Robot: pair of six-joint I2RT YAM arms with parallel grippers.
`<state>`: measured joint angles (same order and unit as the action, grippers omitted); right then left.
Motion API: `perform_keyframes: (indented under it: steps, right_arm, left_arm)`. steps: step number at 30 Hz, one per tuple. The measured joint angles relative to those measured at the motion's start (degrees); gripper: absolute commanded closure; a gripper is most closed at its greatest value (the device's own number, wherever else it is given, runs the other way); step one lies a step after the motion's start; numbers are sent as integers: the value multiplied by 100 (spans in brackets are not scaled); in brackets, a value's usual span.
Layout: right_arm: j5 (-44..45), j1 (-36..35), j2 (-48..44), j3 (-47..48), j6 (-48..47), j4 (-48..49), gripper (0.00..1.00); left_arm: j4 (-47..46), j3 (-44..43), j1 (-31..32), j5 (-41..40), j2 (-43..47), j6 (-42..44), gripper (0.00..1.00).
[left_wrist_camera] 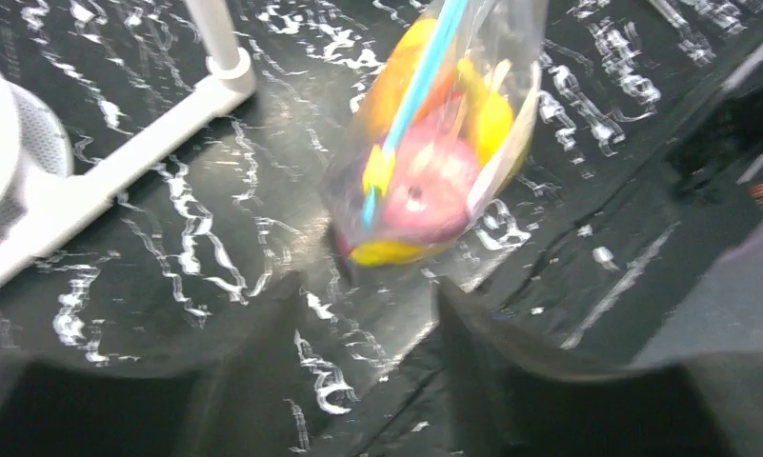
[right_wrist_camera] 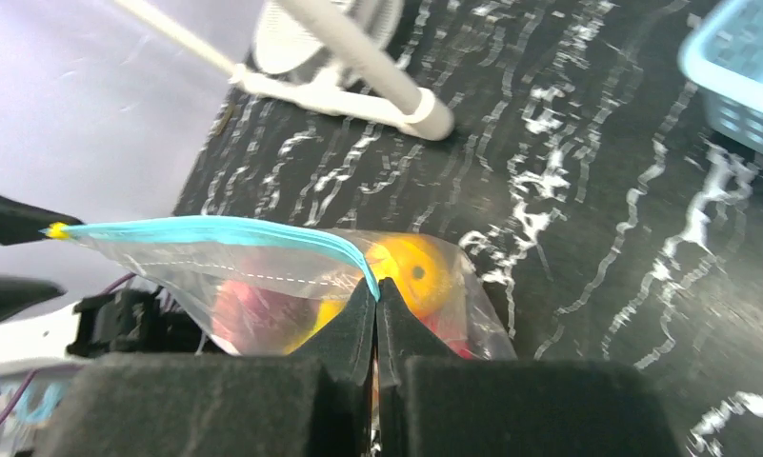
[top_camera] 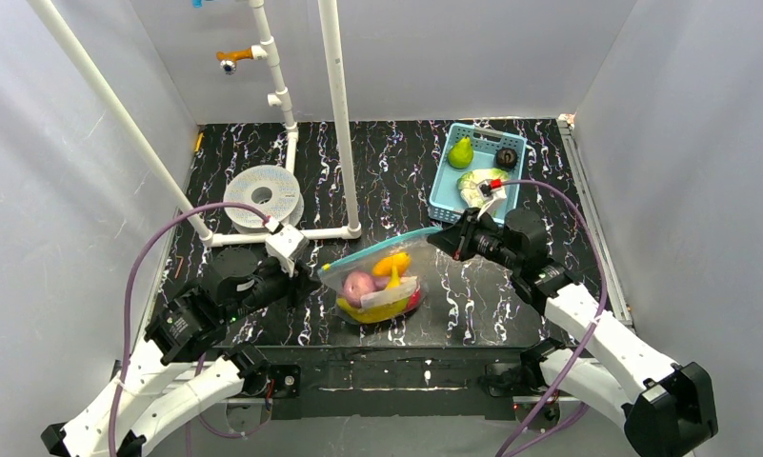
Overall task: Place the food in the zip-top bag and seal the zipper
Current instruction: Place the zipper food storage bag at the center of the board, then reset both arms
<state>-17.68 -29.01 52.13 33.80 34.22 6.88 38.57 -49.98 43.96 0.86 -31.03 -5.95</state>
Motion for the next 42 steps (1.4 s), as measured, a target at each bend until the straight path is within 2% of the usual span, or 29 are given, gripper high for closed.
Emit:
perform_keyframes:
  steps: [8, 12, 18, 20, 21, 23, 26, 28, 33, 37, 42]
  right_arm:
    - [1279, 45, 461, 511, 72, -1168, 99]
    - [2480, 67, 617, 545, 477, -2086, 99]
    - [3618, 270, 1012, 593, 1001, -3291, 96]
    - [3835, 340, 1119, 616, 1093, -3567, 66]
    - [3906, 383, 1150, 629, 1134, -3685, 56]
    - [4023, 473, 1129, 652, 1050, -3892, 40]
    - [4090, 542, 835, 697, 787, -4055, 22]
    - [4074, 542, 449, 802, 502, -4132, 15]
    - [3978, 539, -586, 1515, -210, -4283, 2]
    - [3931, 537, -1536, 2133, -869, -4208, 2]
    - [4267, 537, -2800, 2463, -1416, -3783, 2]
  left_arm:
    - [37, -2, -1, -795, -106, -66, 26]
    - [57, -31, -1, -1052, -61, -58, 26]
    - [73, -36, -1, -1392, 170, -98, 26]
    - [74, -39, -1, -1496, 228, -114, 25]
    - [72, -41, -1, -1565, 260, -121, 25]
    - [73, -52, -1, -1769, 369, -150, 23]
    - [88, -196, -1, -2056, 569, -197, 13]
    - [87, -383, -1, -2241, 667, -211, 3]
    - [17, -1218, -1, -2759, 768, 56, 2]
    - [-261, -1922, -1, -3195, 837, 427, 2]
    - [-896, -2364, -1, -3617, 1191, 892, 2]
